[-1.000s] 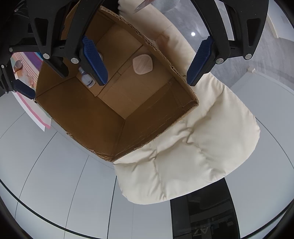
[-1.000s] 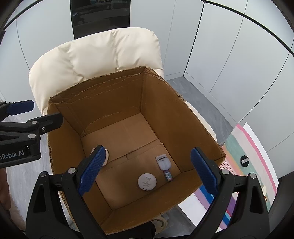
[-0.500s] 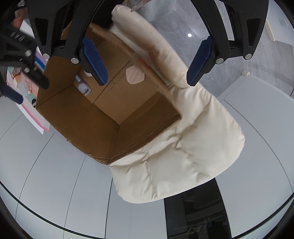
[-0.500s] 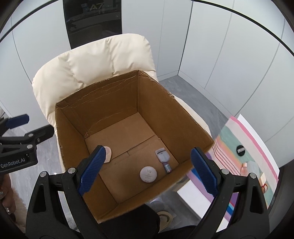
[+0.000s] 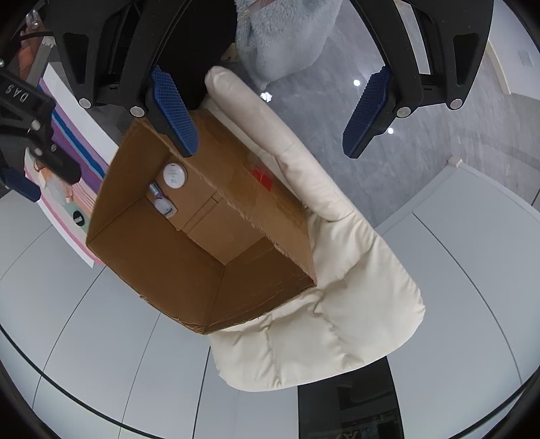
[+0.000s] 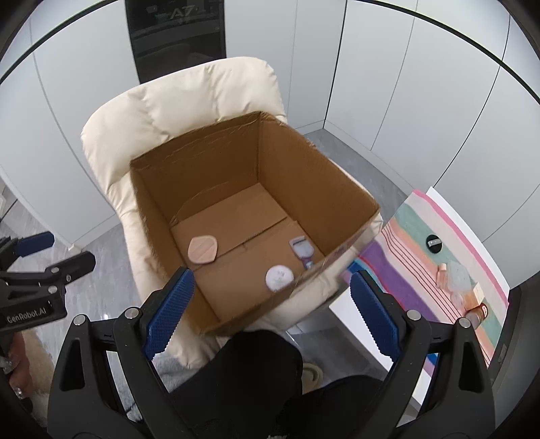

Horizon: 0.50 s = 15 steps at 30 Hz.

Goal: Organize objects
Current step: 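Withdraw both tools from the box back toward the striped table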

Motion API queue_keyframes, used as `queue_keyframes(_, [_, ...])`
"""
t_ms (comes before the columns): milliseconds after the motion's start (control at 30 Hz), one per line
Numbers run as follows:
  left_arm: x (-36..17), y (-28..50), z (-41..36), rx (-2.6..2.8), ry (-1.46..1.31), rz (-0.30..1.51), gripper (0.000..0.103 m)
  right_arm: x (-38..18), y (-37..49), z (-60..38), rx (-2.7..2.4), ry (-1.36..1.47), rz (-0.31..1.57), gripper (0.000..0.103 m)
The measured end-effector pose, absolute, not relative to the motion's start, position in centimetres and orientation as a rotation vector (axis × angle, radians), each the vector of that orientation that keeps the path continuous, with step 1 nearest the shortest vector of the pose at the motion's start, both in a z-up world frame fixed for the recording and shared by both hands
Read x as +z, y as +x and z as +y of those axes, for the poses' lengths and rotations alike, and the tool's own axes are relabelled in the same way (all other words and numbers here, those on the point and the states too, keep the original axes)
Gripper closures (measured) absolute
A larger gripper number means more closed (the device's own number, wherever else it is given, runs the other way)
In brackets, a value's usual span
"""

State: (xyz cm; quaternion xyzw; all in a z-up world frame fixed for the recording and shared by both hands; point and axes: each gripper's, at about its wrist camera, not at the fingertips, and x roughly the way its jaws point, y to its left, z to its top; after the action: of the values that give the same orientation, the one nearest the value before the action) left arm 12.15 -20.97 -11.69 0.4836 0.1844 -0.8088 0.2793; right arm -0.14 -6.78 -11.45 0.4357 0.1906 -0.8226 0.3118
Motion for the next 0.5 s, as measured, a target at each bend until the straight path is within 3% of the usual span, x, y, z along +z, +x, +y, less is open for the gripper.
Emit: queue_keyframes(500, [-11.5,12.3,-17.7,-2.261,1.287,0.435,0.014,-11.4,3.6,-3.4,-2.173,1.187,0.472,0.008])
